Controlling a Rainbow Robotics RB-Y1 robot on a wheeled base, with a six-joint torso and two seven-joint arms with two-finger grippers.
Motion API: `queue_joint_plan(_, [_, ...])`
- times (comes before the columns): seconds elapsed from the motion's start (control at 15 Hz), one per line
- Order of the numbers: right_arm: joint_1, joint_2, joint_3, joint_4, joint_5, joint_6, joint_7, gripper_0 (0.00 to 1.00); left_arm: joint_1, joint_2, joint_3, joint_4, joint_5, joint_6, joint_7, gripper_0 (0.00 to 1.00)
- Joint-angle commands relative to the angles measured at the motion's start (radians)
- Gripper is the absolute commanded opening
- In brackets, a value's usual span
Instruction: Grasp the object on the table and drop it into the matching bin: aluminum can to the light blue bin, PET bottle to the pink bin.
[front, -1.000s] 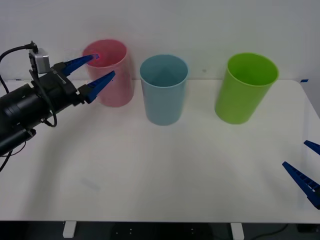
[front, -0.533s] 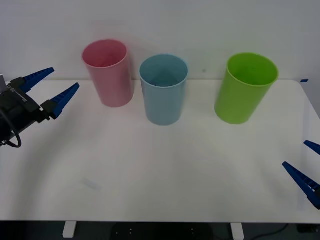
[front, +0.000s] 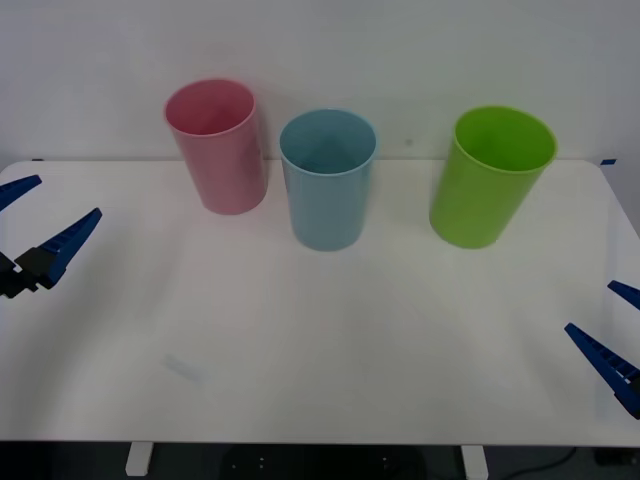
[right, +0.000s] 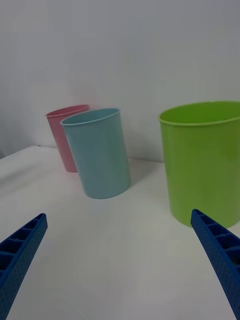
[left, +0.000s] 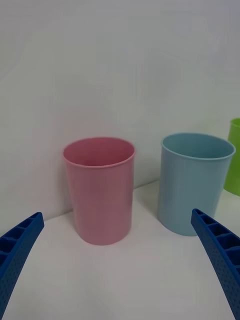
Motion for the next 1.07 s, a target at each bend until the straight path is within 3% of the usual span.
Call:
queue_joint_plan(0.07, [0.000, 0.000, 0.000, 0.000, 0.000, 0.000, 0.000, 1.00, 0.048, -0.001, 0.020, -0.015, -0.004, 0.000, -0.004, 1.00])
queue_joint_plan(1.07, [0.000, 0.000, 0.000, 0.000, 0.000, 0.000, 0.000, 1.00, 0.120, 0.002, 0.047, -0.014, -0.044, 0.000, -0.004, 1.00])
